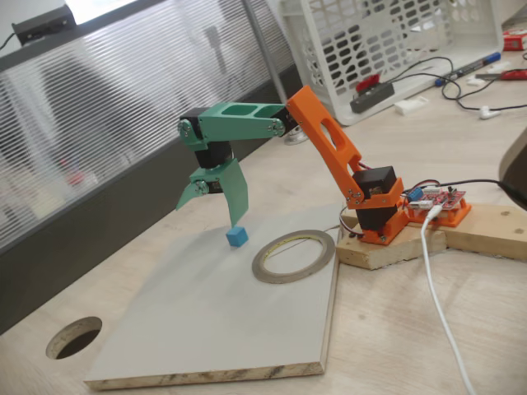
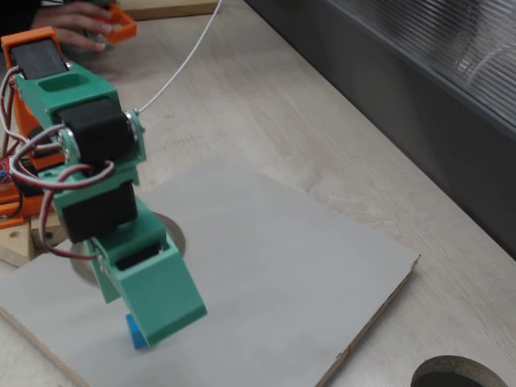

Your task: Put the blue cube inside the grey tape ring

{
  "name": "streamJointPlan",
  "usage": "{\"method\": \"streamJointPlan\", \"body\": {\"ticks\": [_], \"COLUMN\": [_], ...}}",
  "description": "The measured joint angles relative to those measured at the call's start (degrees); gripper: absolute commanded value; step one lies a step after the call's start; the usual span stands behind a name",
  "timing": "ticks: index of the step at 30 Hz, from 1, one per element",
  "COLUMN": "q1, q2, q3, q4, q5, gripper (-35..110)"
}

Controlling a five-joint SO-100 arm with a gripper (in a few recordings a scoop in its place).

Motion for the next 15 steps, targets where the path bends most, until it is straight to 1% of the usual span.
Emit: {"method": "streamJointPlan", "body": {"ticks": [7, 15], "q1": [0.18, 0.18], "q2": [-7.65, -8.00], "q3": [0.00, 0.00], "q4": [-0.44, -0.44], "q5": [0.00, 0.00], "gripper": [95, 95]}}
